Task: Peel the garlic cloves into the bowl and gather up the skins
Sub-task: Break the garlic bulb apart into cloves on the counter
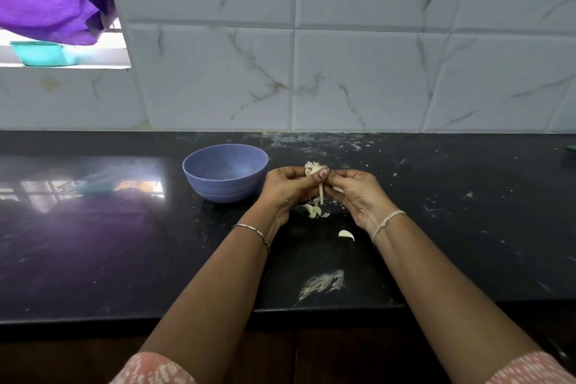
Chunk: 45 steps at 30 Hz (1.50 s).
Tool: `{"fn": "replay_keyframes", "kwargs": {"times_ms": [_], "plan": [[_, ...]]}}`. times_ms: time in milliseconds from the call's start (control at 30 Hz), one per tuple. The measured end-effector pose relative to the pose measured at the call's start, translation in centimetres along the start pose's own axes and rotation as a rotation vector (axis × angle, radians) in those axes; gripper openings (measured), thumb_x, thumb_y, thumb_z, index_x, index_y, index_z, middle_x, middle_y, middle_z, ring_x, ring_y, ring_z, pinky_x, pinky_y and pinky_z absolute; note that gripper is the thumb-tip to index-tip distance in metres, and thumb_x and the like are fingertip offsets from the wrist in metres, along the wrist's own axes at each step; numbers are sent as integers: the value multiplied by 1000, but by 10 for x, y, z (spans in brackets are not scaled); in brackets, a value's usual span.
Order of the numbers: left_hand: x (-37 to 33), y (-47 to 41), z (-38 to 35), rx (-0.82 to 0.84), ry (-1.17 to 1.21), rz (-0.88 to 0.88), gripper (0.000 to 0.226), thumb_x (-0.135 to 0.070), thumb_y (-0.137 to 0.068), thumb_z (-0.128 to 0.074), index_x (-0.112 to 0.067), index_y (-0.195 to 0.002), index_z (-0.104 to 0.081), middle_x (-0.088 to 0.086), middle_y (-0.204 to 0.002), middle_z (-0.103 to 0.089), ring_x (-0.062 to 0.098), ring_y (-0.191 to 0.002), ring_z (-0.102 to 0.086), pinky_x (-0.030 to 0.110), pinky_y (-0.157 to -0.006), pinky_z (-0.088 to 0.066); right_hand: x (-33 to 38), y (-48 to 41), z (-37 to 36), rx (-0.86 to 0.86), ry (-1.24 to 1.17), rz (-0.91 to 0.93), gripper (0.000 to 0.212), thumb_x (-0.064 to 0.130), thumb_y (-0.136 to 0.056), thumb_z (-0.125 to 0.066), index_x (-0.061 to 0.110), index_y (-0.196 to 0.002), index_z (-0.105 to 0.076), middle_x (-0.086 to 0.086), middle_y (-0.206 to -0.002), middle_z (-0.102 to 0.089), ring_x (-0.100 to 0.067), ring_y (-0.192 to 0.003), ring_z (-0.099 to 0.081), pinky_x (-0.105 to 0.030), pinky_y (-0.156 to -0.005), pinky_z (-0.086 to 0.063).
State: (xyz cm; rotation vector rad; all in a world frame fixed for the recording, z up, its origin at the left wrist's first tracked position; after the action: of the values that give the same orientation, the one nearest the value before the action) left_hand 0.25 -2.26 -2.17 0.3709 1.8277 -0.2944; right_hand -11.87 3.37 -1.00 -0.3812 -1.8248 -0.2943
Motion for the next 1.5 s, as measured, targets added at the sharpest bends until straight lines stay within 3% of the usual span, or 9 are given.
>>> {"fn": "replay_keyframes", "kwargs": {"times_ms": [367, 533, 600, 767, 1033, 1167, 1233, 1300, 1500], "plan": [[-1, 1, -2, 35, 22, 14, 39, -11, -73, -81, 9, -105, -68, 16, -90, -74, 19, -77, -72, 24, -72, -60, 1, 0, 1, -31, 93, 45, 11, -1, -89, -65, 1, -78, -65, -10, -79, -67, -15, -71, -68, -16, -62, -57], [0, 0, -1, -4, -9, 25, 49, -22, -67, -86, 5, -105, -70, 17, -91, -75, 21, -79, -71, 27, -74, -58, -1, 0, -1, -18, 143, 89, 10, 3, -92, -62, -3, -87, -68, -8, -78, -69, -11, -68, -69, -18, -66, -58], [0, -2, 1, -51, -3, 47, 40, -19, -72, -85, 5, -101, -71, 17, -86, -75, 21, -77, -71, 29, -74, -58, -1, -1, -3, 4, 165, 110, 13, 4, -94, -61, -7, -94, -68, -8, -78, -69, -10, -66, -70, -17, -64, -57], [-5, 0, 1, -90, 53, 104, 10, -7, -85, -71, 2, -90, -69, 6, -64, -71, 11, -54, -68, 18, -54, -56, 3, 0, -2, 33, 168, 99, 7, 2, -93, -61, -3, -97, -62, -12, -82, -67, -13, -68, -67, -15, -59, -55], [-6, 1, 4, -103, 44, 187, 7, -5, -87, -59, -2, -91, -64, 11, -78, -65, 16, -58, -59, 22, -56, -53, 3, -1, 7, -9, 459, 139, 20, 5, -80, -78, 7, -86, -59, -3, -68, -65, -4, -51, -59, -14, -45, -43], [-5, 3, 0, -40, 30, 198, 16, -4, -92, -50, -5, -102, -63, 12, -86, -62, 18, -61, -58, 22, -52, -50, 3, -2, 7, -3, 411, 178, 11, 3, -81, -76, 1, -90, -70, -3, -70, -68, -7, -55, -61, -15, -51, -49], [-4, 4, -2, 4, -3, 170, 5, -8, -93, -59, -6, -97, -62, 10, -81, -62, 14, -58, -59, 19, -48, -50, 2, -2, 5, 28, 336, 173, 12, 2, -84, -72, -2, -95, -72, -6, -78, -72, -12, -66, -67, -17, -62, -56], [-2, 4, -3, 26, -40, 130, 14, -12, -89, -70, -5, -97, -61, 7, -77, -63, 9, -56, -59, 16, -49, -49, 3, -1, 3, 58, 261, 169, 13, 0, -87, -68, -4, -98, -71, -10, -85, -72, -14, -74, -69, -18, -70, -58], [-1, 0, 0, 9, -25, 85, 7, -9, -85, -73, -5, -85, -67, 4, -66, -62, 7, -49, -50, 15, -49, -46, 5, -1, 3, 48, 212, 155, 4, 5, -86, -70, 4, -89, -72, -9, -85, -71, -12, -76, -67, -16, -67, -55]]}}
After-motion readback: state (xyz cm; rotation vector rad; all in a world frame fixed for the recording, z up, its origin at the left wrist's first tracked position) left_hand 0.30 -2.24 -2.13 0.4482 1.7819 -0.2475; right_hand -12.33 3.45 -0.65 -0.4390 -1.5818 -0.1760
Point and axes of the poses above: each hand's wrist, its own y-axis away from the middle knuckle, its own z-axis out of the back of the hand, x = y × z, the point moved 3 cm from there along -y, towards the middle knuckle
